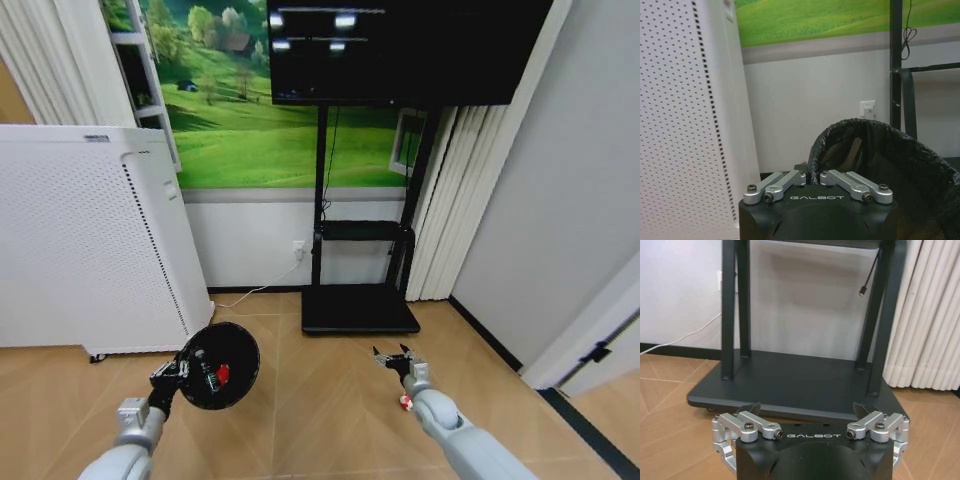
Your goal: Pick up the trash bin and place the garbage on the floor into it.
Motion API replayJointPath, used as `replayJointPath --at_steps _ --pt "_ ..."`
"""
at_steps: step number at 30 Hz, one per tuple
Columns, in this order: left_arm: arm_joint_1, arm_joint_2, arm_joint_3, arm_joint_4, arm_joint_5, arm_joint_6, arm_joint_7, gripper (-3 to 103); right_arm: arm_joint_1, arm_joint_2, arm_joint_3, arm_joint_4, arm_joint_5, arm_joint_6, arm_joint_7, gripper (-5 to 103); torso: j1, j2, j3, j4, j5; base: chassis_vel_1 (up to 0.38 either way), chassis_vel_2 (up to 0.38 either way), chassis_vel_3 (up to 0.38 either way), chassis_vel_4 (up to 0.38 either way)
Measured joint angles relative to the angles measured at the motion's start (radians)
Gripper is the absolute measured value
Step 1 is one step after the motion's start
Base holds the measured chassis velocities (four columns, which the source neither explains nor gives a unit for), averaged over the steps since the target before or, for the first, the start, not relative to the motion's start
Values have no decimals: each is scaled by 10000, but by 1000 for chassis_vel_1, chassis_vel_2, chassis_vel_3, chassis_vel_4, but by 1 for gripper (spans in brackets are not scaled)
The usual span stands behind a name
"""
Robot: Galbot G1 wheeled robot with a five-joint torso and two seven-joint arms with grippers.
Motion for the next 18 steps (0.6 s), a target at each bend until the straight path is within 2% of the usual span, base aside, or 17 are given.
replayJointPath --at_steps 2,3,5,8,13,18 --pt "-16 0 0 34 -1 -4 0 7 77 16 -120 -105 6 89 -10 100 -1 0 -1 2 -9 -237 -231 238 250" --pt "-26 -5 0 53 -1 -11 0 7 133 31 -196 -170 7 208 -14 100 0 -1 0 5 2 -225 -231 234 236" --pt "-34 -15 16 105 -2 -21 2 7 231 60 -350 -356 -93 529 -115 100 0 -1 0 -4 -1 -222 -220 225 236" --pt "-34 -17 26 164 14 -41 5 7 318 22 -509 -466 -340 596 -258 100 0 -1 0 -4 3 -167 -182 195 156" --pt "-40 -18 61 437 198 -122 7 7 644 -161 -1299 -845 -759 219 -346 100 0 -1 0 3 -6 -40 -34 35 27" --pt "-101 50 62 750 278 -128 -22 7 1175 -166 -2215 -1525 -730 45 -306 100 0 -1 0 8 -4 56 62 -40 -40"
